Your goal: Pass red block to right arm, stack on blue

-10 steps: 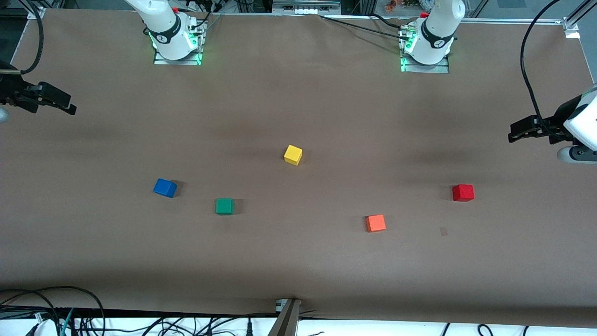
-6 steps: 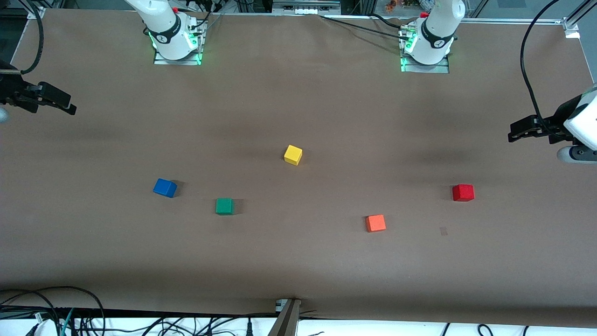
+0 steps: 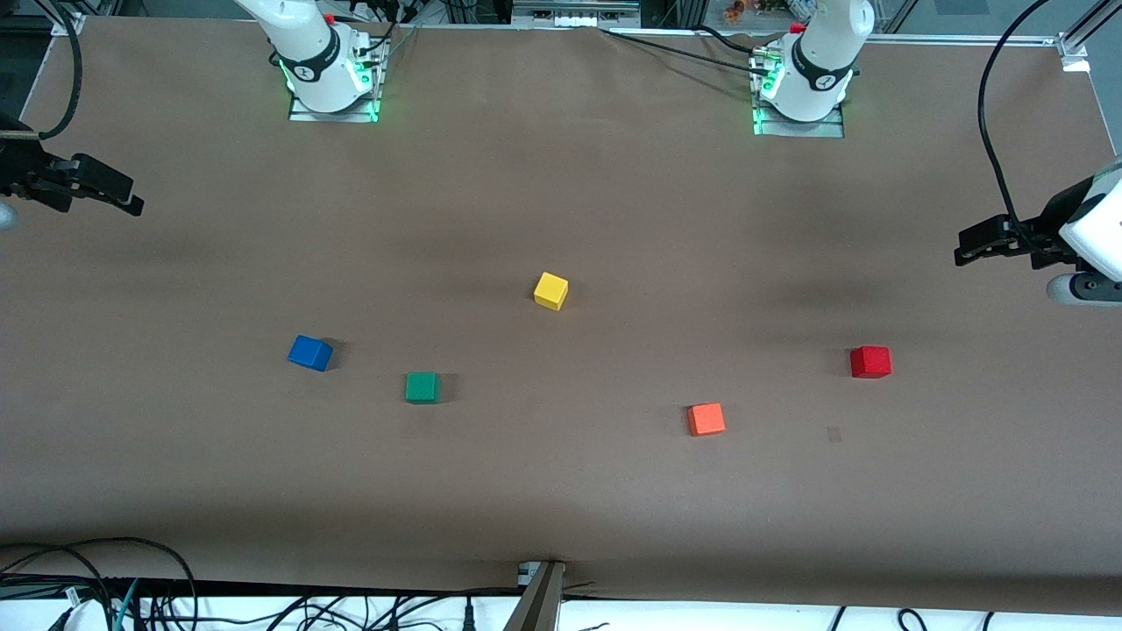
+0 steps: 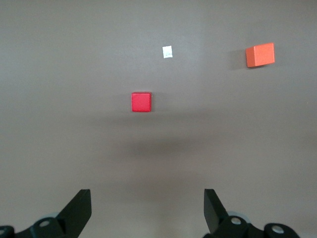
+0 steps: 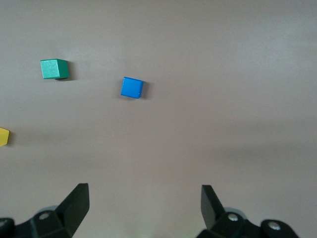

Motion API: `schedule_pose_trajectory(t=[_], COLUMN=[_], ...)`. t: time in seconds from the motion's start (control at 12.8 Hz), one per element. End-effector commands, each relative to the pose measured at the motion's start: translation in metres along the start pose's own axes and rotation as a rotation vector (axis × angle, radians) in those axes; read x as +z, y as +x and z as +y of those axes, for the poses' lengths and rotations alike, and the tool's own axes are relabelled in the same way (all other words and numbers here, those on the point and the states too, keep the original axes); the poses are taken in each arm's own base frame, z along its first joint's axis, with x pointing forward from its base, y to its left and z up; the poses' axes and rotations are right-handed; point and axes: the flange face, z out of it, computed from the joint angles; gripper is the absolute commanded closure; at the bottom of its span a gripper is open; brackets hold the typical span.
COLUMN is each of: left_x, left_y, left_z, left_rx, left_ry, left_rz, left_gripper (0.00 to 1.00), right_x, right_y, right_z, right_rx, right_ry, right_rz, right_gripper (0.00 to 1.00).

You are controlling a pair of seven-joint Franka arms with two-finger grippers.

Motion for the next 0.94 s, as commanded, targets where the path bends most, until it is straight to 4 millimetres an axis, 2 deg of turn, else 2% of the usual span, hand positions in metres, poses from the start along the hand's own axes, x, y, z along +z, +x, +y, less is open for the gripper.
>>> schedule_pose_trajectory(t=[0.0, 0.62, 0.86], left_x=[-0.0069, -0.0070, -0.0076], left_y=[-0.0014, -0.0012, -0.0006], left_z=[0.0005, 0.0045, -0.0041], left_rx=[0.011, 0.012, 0.000], left_ry=[-0.021, -0.008, -0.010], left_rz=[0.000, -0.001, 0.008], left_gripper=[0.00, 0.00, 0.00], right_x=[-0.0058, -0.0051, -0.0058], right_y=[-0.0022, -0.0022, -0.0022], right_z=[-0.0004, -0.0005, -0.0004], right_rx=[-0.005, -0.005, -0.005], right_ry=[0.006, 0.007, 0.006], right_rz=[0.003, 0.002, 0.003], right_gripper=[0.00, 0.00, 0.00])
